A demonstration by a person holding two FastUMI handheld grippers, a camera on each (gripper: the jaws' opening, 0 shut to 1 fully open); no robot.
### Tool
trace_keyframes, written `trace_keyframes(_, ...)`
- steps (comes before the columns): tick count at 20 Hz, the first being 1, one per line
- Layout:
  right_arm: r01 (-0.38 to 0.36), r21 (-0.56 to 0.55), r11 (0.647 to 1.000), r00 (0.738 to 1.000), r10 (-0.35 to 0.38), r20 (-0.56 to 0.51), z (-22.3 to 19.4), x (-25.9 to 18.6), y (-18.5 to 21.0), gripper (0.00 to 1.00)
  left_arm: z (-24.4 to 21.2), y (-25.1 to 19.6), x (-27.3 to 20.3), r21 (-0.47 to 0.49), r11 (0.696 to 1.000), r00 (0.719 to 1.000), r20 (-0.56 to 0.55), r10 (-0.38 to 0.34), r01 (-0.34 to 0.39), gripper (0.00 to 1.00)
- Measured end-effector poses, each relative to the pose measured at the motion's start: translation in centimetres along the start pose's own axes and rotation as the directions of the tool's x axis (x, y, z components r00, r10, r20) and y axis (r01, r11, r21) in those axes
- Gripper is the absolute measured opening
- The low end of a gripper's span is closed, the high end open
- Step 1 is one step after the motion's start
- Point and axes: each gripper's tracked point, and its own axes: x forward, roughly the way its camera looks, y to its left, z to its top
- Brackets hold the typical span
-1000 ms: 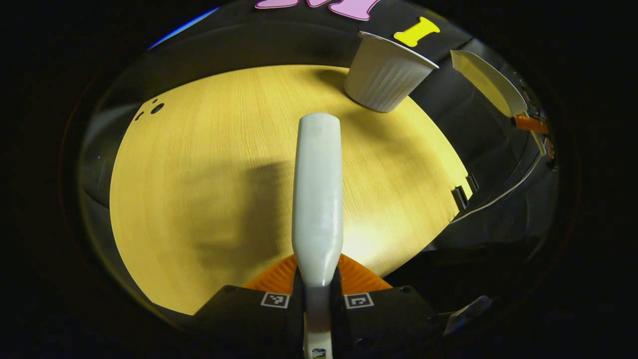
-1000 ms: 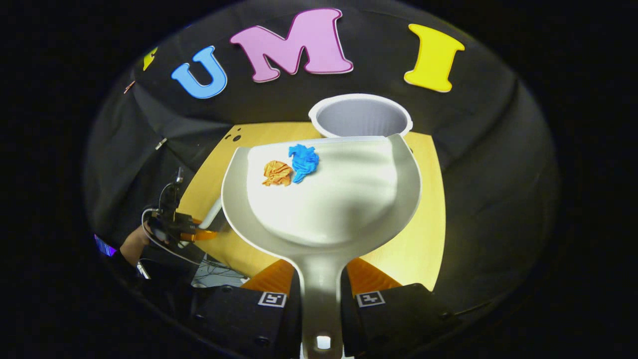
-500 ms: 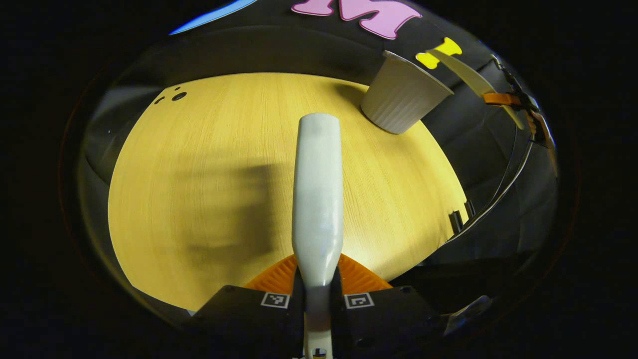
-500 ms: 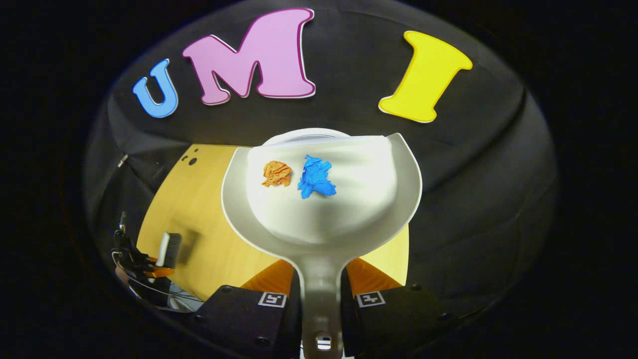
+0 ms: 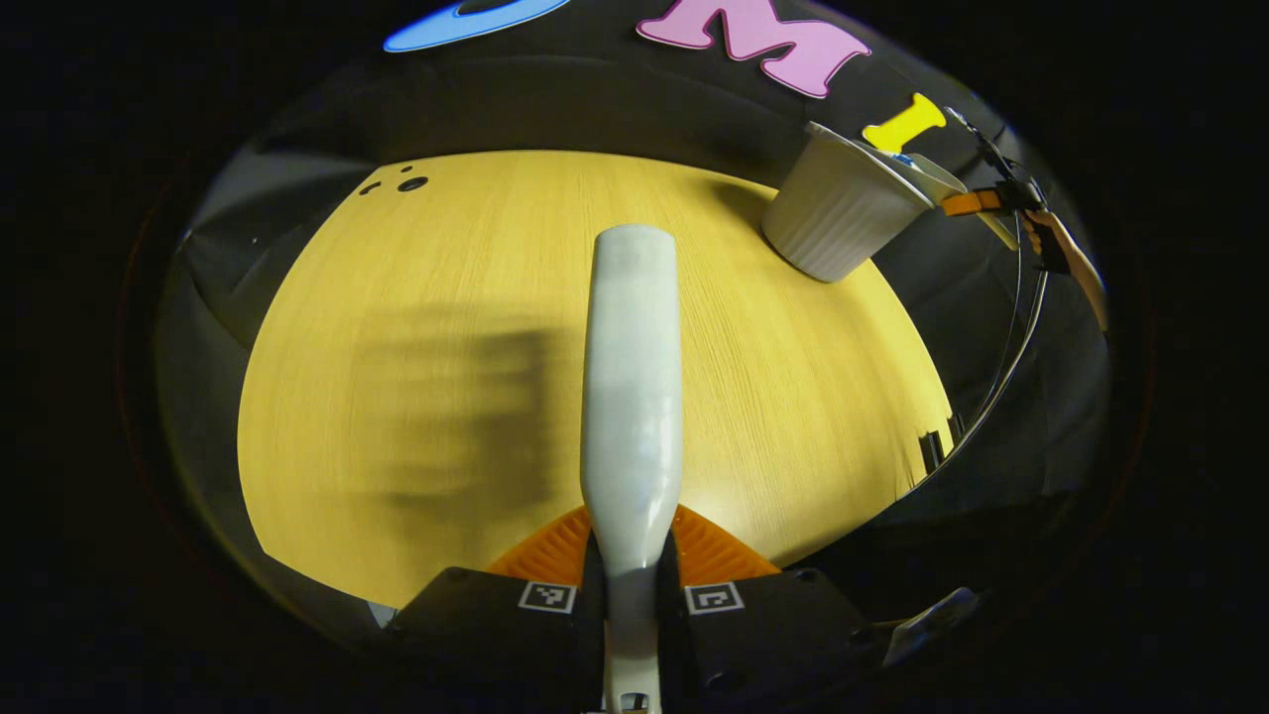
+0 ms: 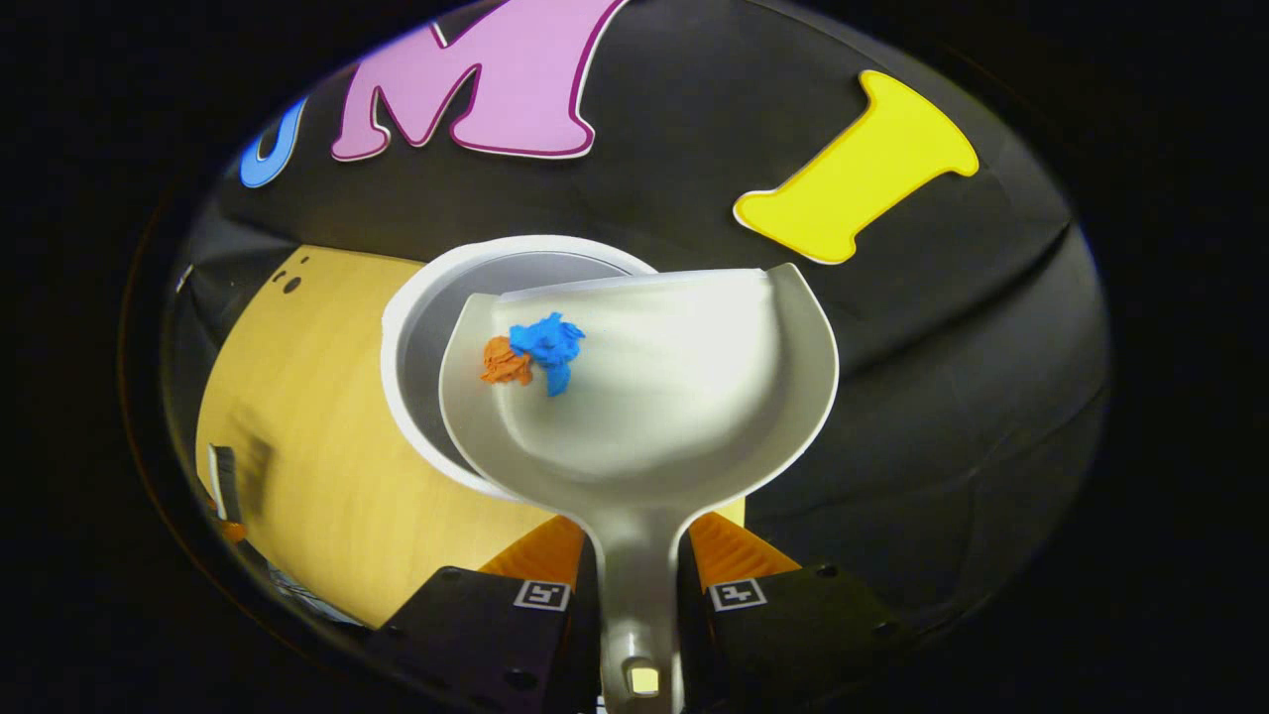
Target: Pick up the small broom and dustpan from the desktop, sweep the trash into the dustpan with the broom, and then empty the trash into the garbage bin.
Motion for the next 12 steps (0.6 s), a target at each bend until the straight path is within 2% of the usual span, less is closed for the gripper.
trace_keyframes(2,0.031,-0.057,0.998,1.0,-0.031,0.005,-0.1,-0.2,0.0,0.36,0.0,-0.1,-0.1,-0.002,1.0,1.0,0.011,-0.019,0.019,0.29)
trace_keyframes(3,0.059,-0.091,0.994,0.998,-0.058,0.013,0.1,-0.2,-0.4,0.36,0.0,0.1,-0.1,0.005,1.0,1.0,0.011,-0.017,0.017,0.25)
trace_keyframes(5,0.122,-0.186,0.975,0.992,-0.118,0.033,0.3,-0.3,-0.9,0.36,-0.2,0.5,0.1,0.022,1.0,1.0,0.009,-0.002,0.002,0.26)
trace_keyframes(7,0.188,-0.289,0.938,0.982,-0.183,0.047,0.7,-0.7,-1.0,0.36,-0.3,0.4,0.1,0.026,1.0,1.0,0.008,0.005,-0.005,0.25)
trace_keyframes(8,0.214,-0.334,0.918,0.977,-0.208,0.056,0.9,-0.9,-1.2,0.31,-0.3,0.3,0.2,0.021,1.0,1.0,0.01,0.001,-0.002,0.26)
trace_keyframes(9,0.235,-0.378,0.896,0.972,-0.226,0.069,1.3,-0.7,-1.5,0.36,-0.5,0.0,0.2,0.015,1.0,1.0,0.011,-0.004,0.004,0.25)
trace_keyframes(12,0.283,-0.468,0.837,0.958,-0.266,0.103,2.1,-1.4,-1.5,0.32,-1.3,-0.5,0.4,0.019,1.0,1.0,0.003,-0.014,0.014,0.25)
